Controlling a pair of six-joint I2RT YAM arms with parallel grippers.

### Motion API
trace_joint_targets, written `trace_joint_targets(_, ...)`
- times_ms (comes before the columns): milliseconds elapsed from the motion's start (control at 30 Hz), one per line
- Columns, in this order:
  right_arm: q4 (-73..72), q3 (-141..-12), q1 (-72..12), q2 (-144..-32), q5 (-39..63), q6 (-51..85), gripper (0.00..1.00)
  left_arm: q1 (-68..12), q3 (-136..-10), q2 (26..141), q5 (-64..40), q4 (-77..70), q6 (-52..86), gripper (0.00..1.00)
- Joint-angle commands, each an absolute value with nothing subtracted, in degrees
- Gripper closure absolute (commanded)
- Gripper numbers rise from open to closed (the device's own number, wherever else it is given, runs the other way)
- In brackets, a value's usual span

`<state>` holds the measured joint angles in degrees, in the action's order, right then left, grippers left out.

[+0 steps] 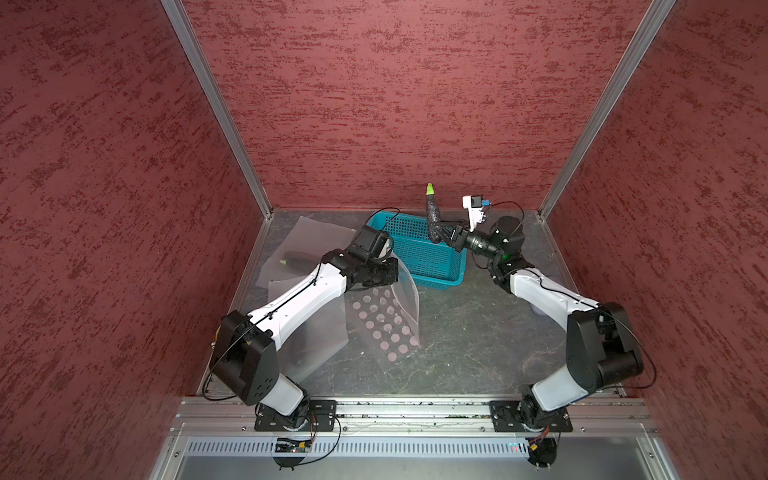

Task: Place the eggplant in a zip-top bag and seal the zipper
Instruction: Place the eggplant in the zipper food storage bag.

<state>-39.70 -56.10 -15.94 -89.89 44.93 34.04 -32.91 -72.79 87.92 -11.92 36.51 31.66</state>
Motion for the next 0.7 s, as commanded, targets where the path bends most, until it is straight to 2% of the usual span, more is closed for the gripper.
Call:
trace_joint_targets(0,-51.48,-53.75,-18.37,-87.55,46.93,41.37,0.63,-31.95,-74.19,87.91,-12.82,34.25,34.39,1.00)
trace_joint_targets(200,-58.94,-47.24,-22.52,-86.36,45.16,43.48,0.63,-31.55,-74.53,89.03,-13.36,33.19,35.06,1.00)
trace_joint_targets(667,-66.33,-39.76,-27.77,-89.10,42.53,44.12,0.61,-30.11,-72.83,88.37,-14.96,29.09,36.27,1.00)
